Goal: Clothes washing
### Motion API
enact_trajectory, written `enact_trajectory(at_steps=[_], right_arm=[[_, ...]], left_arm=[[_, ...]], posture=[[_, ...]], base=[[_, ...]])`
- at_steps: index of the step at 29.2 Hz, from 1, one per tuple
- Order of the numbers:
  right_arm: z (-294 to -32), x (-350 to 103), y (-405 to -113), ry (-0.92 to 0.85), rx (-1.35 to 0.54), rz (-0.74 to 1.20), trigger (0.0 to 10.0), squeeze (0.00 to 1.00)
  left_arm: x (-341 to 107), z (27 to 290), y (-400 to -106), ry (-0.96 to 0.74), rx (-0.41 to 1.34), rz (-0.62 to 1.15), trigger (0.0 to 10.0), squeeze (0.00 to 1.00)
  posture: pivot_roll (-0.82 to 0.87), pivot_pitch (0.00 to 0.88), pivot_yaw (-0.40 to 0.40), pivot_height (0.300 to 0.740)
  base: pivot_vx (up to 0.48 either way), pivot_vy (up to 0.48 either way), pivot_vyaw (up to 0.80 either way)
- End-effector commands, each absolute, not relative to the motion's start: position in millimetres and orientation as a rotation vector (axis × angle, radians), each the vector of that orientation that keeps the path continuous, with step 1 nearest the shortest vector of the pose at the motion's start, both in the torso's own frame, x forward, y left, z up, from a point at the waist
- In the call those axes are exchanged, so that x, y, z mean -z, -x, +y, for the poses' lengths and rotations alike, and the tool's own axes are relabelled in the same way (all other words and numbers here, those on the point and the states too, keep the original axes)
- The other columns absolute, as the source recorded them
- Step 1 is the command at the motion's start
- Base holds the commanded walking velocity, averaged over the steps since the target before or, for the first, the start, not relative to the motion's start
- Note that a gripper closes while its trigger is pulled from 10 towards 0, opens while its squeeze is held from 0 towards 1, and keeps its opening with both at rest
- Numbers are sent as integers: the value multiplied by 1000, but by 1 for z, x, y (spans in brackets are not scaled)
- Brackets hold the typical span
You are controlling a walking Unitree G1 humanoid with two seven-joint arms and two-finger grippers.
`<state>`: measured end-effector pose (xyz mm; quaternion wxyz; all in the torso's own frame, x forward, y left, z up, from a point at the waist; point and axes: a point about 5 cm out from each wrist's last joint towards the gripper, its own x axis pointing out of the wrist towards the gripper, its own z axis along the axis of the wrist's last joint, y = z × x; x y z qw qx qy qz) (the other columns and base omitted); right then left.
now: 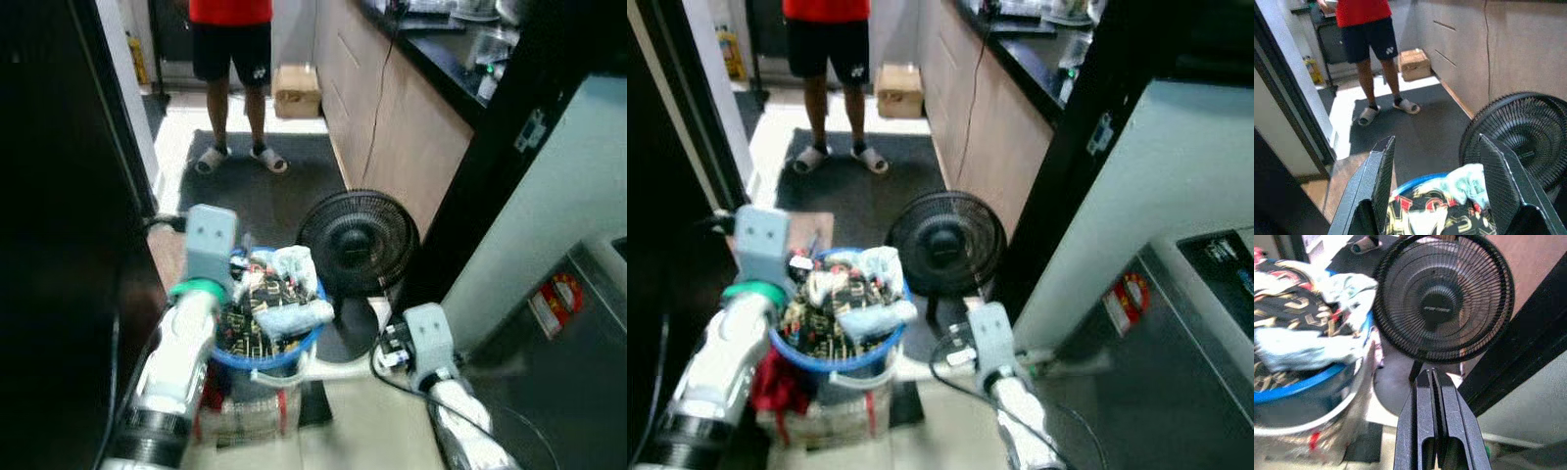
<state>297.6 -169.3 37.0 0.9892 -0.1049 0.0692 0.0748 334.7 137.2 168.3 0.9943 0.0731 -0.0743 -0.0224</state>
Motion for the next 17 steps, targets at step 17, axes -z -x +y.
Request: enact_trajectory(at_steps=[17], right_arm=[[-173, -42, -303, 230, -123, 116, 10000, 0]], left_arm=[[-147, 140, -332, -173, 40, -87, 10000, 0]], posture=[[91, 0, -7, 740]], base=[[382, 0, 188]])
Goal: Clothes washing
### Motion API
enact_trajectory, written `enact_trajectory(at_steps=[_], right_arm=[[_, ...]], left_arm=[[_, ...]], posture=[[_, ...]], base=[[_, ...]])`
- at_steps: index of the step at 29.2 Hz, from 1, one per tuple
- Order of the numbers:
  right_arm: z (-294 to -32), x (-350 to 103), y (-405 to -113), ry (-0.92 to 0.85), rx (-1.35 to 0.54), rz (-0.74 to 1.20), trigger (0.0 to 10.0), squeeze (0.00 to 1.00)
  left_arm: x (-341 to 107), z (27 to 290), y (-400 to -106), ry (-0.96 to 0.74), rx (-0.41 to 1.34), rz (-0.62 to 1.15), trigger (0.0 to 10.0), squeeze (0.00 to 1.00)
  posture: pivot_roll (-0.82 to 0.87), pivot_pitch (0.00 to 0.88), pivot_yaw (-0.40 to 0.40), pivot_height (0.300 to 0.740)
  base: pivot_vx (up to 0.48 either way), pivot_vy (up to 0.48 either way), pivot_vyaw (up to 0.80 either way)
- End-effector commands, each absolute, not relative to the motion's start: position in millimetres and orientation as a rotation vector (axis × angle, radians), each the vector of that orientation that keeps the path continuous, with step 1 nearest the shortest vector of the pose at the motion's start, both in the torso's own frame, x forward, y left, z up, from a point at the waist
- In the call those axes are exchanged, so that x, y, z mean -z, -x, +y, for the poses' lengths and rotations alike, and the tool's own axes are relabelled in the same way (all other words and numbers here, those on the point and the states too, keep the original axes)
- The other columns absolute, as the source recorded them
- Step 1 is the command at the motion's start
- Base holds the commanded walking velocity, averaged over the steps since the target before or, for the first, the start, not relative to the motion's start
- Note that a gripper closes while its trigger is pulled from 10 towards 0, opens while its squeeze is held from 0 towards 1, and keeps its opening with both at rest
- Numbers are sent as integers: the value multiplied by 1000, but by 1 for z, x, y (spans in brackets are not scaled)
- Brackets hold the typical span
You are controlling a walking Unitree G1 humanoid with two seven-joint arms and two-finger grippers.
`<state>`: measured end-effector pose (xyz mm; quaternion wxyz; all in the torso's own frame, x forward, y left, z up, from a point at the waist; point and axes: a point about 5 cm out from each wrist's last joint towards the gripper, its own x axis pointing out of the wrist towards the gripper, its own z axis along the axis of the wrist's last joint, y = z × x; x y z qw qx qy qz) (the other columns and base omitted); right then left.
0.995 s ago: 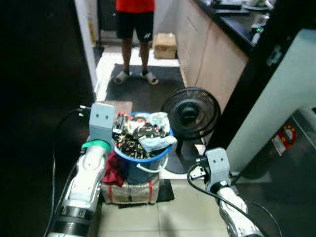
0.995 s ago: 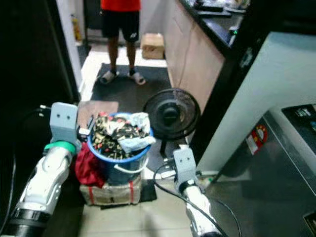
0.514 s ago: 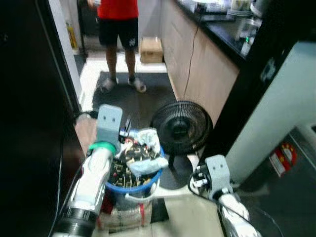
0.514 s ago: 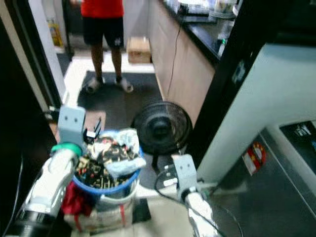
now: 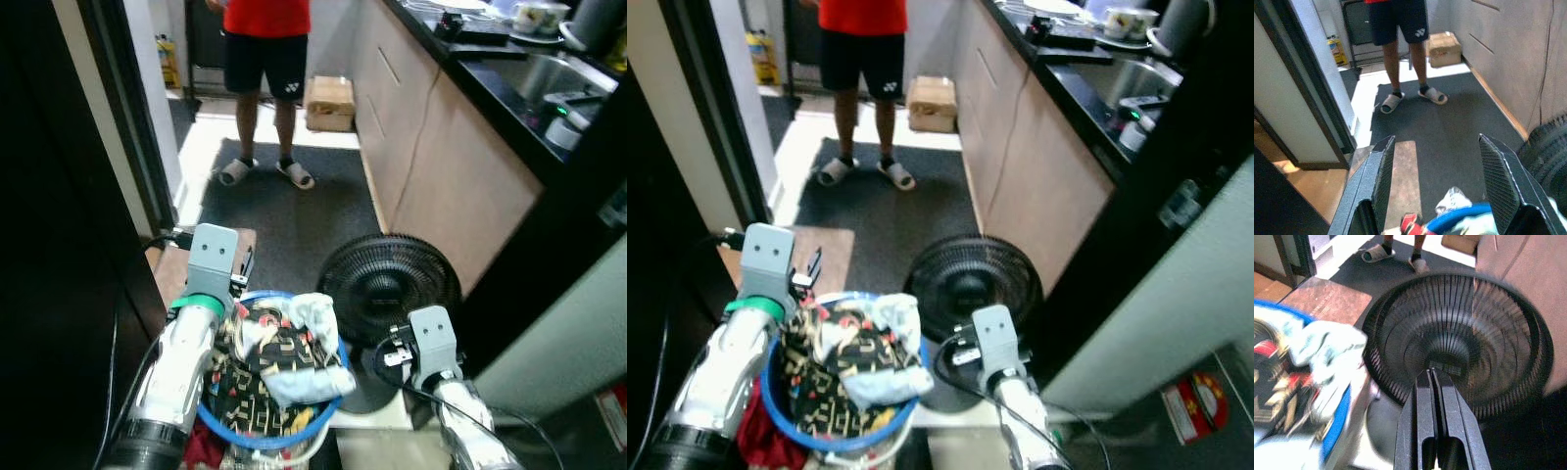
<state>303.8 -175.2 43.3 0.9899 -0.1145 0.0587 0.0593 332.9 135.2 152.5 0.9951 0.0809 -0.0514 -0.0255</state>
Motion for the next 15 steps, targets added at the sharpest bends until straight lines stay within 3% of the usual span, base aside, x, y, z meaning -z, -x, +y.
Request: enact_trajectory(at_steps=[1, 2, 15], right_arm=[[-173, -42, -303, 230, -123, 116, 10000, 0], [-173, -42, -303, 220, -119, 114, 10000, 0], [-174, -44, -303, 202, -108, 97, 10000, 0]], left_arm=[[-147, 140, -332, -173, 40, -87, 10000, 0], [-148, 140, -332, -185, 43, -89, 10000, 0], [-147, 141, -331, -180, 46, -89, 10000, 0]], posture=[[91, 0, -7, 740], [92, 0, -8, 740], [87, 0, -6, 740]], base=[[0, 0, 800], [0, 0, 800], [0, 0, 0]])
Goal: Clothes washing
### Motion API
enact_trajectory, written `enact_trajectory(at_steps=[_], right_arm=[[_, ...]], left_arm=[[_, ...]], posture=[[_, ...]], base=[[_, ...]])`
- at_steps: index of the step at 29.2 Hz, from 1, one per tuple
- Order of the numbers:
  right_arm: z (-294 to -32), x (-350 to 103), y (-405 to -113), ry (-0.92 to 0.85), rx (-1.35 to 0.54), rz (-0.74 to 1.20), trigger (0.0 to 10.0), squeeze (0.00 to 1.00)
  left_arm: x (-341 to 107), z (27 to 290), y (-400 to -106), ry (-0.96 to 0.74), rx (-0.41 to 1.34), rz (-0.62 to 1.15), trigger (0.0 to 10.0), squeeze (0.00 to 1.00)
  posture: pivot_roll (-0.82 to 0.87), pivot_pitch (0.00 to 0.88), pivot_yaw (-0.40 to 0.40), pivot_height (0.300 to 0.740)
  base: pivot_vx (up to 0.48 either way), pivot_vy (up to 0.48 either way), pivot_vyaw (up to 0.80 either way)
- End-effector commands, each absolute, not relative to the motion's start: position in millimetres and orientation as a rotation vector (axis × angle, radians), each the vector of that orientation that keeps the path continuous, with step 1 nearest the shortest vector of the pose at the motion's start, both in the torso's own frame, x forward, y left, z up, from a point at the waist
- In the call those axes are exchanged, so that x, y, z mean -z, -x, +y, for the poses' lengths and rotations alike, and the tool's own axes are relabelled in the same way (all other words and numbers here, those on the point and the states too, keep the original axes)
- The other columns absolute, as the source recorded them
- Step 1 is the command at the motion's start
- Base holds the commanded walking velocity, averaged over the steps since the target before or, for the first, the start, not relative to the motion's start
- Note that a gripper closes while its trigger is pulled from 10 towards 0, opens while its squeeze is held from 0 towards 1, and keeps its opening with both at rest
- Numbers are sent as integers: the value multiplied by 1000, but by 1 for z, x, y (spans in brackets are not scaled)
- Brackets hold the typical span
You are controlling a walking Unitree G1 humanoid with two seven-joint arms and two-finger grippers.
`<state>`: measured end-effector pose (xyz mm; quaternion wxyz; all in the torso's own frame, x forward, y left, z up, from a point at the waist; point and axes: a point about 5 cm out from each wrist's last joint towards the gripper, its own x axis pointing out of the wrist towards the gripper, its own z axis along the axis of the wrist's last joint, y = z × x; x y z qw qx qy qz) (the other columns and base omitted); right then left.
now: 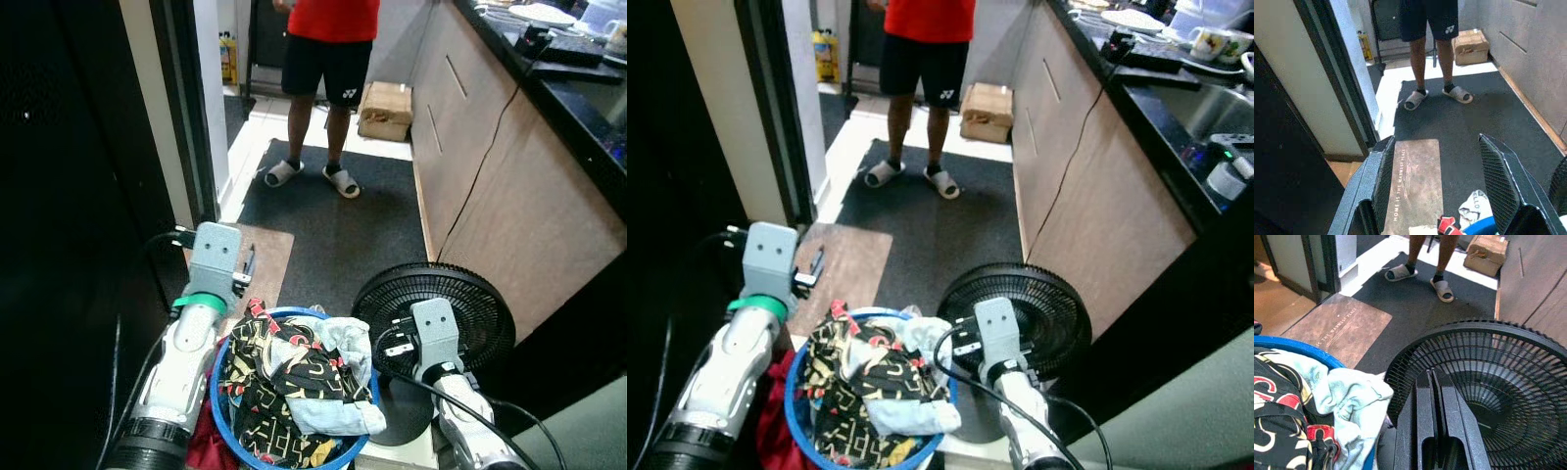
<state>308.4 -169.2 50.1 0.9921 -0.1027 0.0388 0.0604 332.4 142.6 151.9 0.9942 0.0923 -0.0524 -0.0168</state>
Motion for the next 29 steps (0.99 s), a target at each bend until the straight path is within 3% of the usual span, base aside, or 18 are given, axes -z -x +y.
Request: enact_trajectory(at_steps=[1, 10, 13, 16, 20, 23, 29], right_arm=[[-174, -44, -303, 202, -108, 97, 10000, 0], [-175, -48, -304, 207, -96, 75, 10000, 0], [-176, -59, -312, 199, -70, 36, 10000, 0], [-176, -62, -314, 199, -66, 27, 10000, 0], [-179, -70, -320, 198, -48, 8, 10000, 0], [-185, -79, -327, 204, -9, -10, 10000, 0], [-192, -80, -326, 198, 27, -9, 10000, 0]], left_arm=[[-147, 141, -331, -180, 46, -89, 10000, 0], [-121, 132, -327, -118, 162, 14, 10000, 0], [-86, 124, -322, -92, 233, 138, 10000, 0], [-79, 122, -320, -99, 244, 162, 10000, 0], [-57, 116, -313, -186, 289, 232, 10000, 0], [-20, 120, -290, -291, 312, 357, 10000, 0], [-19, 121, -284, -309, 305, 334, 10000, 0]], posture=[[87, 0, -6, 740], [86, 0, -7, 740], [82, 9, -12, 740], [81, 14, -12, 740], [79, 40, -8, 740], [62, 86, -6, 740], [70, 116, -10, 740]], base=[[0, 0, 0], [0, 0, 0], [0, 0, 0], [0, 0, 0], [0, 0, 0], [0, 0, 0], [0, 0, 0]])
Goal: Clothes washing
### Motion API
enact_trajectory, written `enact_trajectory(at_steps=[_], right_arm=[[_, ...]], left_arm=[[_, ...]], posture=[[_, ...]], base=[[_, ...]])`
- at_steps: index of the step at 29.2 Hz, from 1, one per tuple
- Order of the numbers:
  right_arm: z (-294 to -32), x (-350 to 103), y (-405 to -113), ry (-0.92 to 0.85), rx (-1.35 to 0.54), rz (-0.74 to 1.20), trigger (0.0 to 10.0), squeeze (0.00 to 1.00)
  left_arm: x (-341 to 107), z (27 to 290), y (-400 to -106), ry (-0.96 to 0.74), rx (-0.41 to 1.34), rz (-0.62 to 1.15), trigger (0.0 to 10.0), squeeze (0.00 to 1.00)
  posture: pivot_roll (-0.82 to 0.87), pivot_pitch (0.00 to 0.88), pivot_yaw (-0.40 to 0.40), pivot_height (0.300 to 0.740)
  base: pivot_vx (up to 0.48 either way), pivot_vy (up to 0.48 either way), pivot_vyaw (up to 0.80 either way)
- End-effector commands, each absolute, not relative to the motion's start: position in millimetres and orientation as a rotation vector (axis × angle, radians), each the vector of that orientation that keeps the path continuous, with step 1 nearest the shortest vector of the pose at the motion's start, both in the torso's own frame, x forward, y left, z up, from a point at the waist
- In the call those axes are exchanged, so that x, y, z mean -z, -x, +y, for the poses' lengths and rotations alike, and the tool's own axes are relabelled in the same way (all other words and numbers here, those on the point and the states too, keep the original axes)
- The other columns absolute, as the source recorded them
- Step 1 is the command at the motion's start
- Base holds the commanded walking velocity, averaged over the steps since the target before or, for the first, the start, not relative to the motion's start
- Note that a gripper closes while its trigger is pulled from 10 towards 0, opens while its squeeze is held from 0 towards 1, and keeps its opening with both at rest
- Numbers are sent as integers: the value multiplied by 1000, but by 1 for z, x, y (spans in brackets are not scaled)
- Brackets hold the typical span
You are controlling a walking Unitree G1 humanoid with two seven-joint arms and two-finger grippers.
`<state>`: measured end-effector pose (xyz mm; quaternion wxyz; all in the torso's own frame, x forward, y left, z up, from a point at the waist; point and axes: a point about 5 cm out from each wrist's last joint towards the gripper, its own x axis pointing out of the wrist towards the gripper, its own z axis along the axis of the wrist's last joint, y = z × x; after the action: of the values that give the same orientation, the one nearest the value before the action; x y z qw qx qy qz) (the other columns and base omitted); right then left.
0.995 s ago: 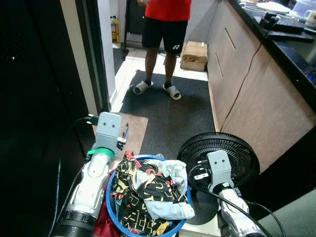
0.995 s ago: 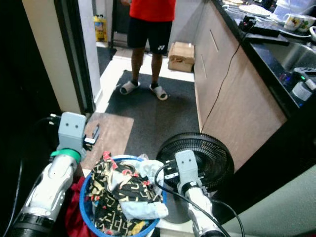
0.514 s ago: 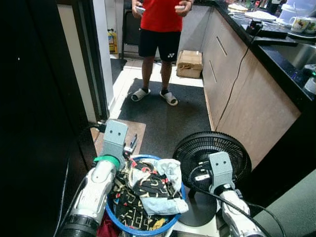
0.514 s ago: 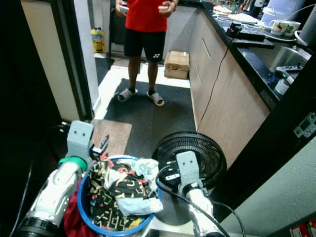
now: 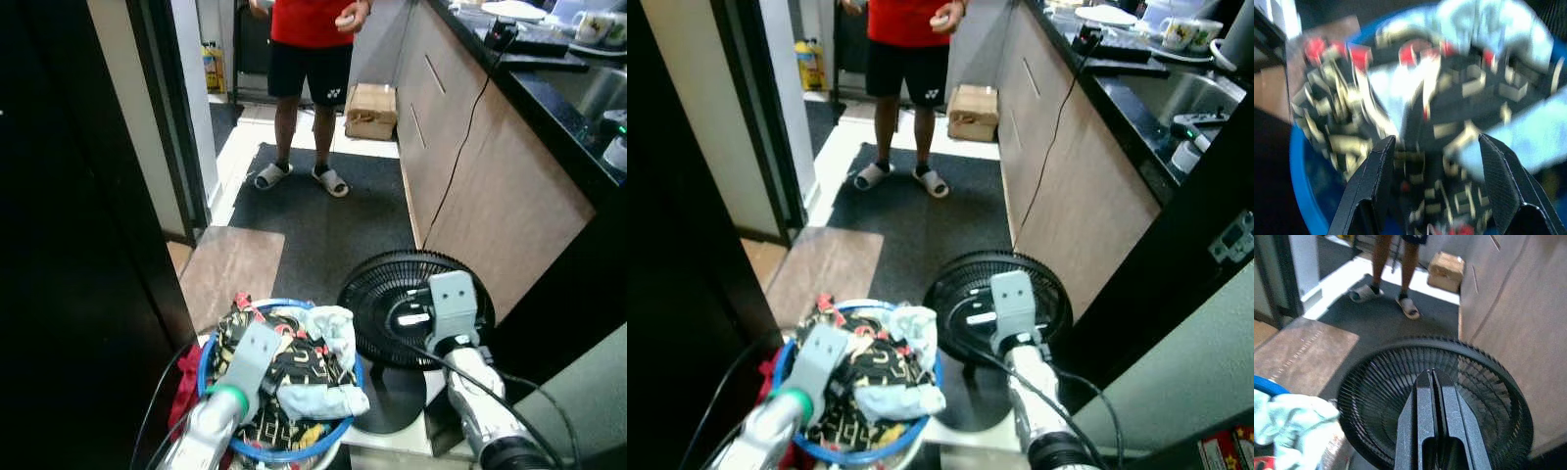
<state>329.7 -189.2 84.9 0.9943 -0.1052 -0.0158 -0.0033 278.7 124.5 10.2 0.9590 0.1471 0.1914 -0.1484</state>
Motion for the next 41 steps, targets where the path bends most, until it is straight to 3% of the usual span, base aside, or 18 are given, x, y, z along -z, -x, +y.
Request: enact_trajectory(at_steps=[1, 16, 31, 41], right_arm=[[-193, -80, -326, 194, 33, -7, 10000, 0], [-184, -79, -325, 177, 44, -13, 10000, 0], [-184, -92, -331, 190, 51, -59, 10000, 0], [-184, -92, -331, 185, 51, -62, 10000, 0]], left_arm=[[-20, 121, -285, -309, 306, 322, 10000, 0], [-46, 114, -303, -240, 257, 207, 10000, 0], [-74, 91, -316, -189, 286, 106, 10000, 0], [-74, 93, -317, -191, 287, 104, 10000, 0]], posture=[[70, 116, -10, 740], [72, 104, -5, 740], [68, 76, -4, 740], [69, 62, -3, 710]], base=[[0, 0, 0], [0, 0, 0], [0, 0, 0], [0, 0, 0]])
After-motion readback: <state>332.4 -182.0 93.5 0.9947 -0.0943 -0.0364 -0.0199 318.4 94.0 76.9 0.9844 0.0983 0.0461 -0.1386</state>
